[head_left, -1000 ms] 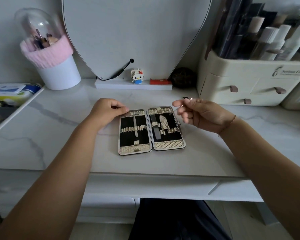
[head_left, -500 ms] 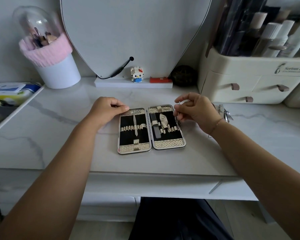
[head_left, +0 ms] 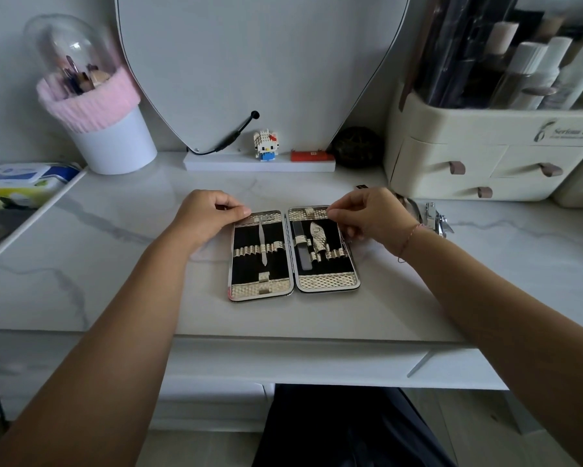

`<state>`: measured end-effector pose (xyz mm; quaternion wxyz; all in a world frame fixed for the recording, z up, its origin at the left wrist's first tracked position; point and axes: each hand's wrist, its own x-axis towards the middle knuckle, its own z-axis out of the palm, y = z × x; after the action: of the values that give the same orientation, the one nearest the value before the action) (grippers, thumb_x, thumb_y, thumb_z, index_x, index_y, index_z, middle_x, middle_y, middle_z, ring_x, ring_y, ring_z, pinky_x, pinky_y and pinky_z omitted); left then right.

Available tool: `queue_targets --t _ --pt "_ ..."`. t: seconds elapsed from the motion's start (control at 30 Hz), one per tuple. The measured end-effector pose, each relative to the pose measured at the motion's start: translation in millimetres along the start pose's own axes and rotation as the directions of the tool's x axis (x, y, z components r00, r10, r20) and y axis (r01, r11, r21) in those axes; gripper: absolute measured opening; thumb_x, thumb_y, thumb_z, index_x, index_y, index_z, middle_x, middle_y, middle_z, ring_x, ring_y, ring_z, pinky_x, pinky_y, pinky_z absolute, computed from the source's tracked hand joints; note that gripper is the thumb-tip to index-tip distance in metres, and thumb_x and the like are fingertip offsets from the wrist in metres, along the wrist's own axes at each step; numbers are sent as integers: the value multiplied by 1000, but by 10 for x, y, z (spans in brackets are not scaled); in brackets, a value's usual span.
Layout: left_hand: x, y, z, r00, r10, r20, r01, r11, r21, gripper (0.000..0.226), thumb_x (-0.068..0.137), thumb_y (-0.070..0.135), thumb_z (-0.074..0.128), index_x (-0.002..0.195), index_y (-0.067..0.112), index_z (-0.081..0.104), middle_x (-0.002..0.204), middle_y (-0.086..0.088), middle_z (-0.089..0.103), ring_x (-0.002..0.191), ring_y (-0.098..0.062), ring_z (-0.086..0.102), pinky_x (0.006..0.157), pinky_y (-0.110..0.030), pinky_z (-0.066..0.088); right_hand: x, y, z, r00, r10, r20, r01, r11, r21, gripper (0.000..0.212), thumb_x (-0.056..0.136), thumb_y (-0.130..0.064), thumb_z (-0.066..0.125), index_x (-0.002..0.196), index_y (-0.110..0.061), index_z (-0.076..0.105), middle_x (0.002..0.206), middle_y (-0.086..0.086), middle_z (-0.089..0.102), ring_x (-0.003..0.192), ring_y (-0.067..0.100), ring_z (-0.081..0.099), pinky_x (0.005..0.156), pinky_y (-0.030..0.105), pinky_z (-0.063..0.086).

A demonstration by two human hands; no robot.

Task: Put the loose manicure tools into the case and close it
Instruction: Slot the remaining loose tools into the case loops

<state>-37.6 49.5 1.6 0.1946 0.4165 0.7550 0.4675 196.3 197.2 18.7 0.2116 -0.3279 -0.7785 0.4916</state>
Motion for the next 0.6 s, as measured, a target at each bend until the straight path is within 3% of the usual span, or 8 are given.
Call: queue_targets --t 0.07,0.17,0.3,0.37,0.47,0.6 --pt "-6 10 1 1000 0 3 0 1000 0 5 75 21 76 75 22 71 81 -1 70 77 -12 59 82 -29 45 -19 5 -5 999 -39 -9 38 993 -112 9 79 -17 72 84 -9 73 53 -6 62 44 4 47 47 15 41" --pt "-9 20 0 1000 0 3 0 1000 3 6 75 21 76 75 23 71 80 1 70 76 -11 59 80 -27 45 -42 11 -9 996 -91 14 91 955 -283 10 77 -24 74 84 -16 75 71 -1 69 63 8 58 67 23 49" --pt "-7 16 0 1000 -7 0 7 1000 4 6 75 22 77 74 23 72 81 -1 71 77 -13 60 83 -31 46 -59 26 -9 989 -146 16 141 915 -378 13 75 -24 76 87 -18 74 80 8 72 71 14 60 70 26 49" --pt "-11 15 -2 1000 -7 -2 7 1000 9 5 75 22 77 75 23 72 82 -2 71 78 -13 60 84 -32 46 -72 31 -13 991 -130 32 133 927 -351 14 76 -22 75 88 -15 74 76 8 70 65 12 57 65 25 48" --pt "-15 19 -2 1000 -10 1 10 1000 8 5 75 22 77 75 22 72 85 -4 72 82 -15 61 86 -33 47 -122 15 -101 995 -96 8 97 987 -127 7 80 -15 71 86 -13 72 61 1 63 49 9 48 51 21 42" --pt "-4 5 -14 1000 -10 -2 10 1000 18 5 75 24 77 74 23 72 85 -4 72 83 -16 61 86 -34 47 -186 8 -523 956 -145 -254 142 989 -31 4 84 -14 66 86 -15 69 45 -10 56 37 2 40 43 15 37"
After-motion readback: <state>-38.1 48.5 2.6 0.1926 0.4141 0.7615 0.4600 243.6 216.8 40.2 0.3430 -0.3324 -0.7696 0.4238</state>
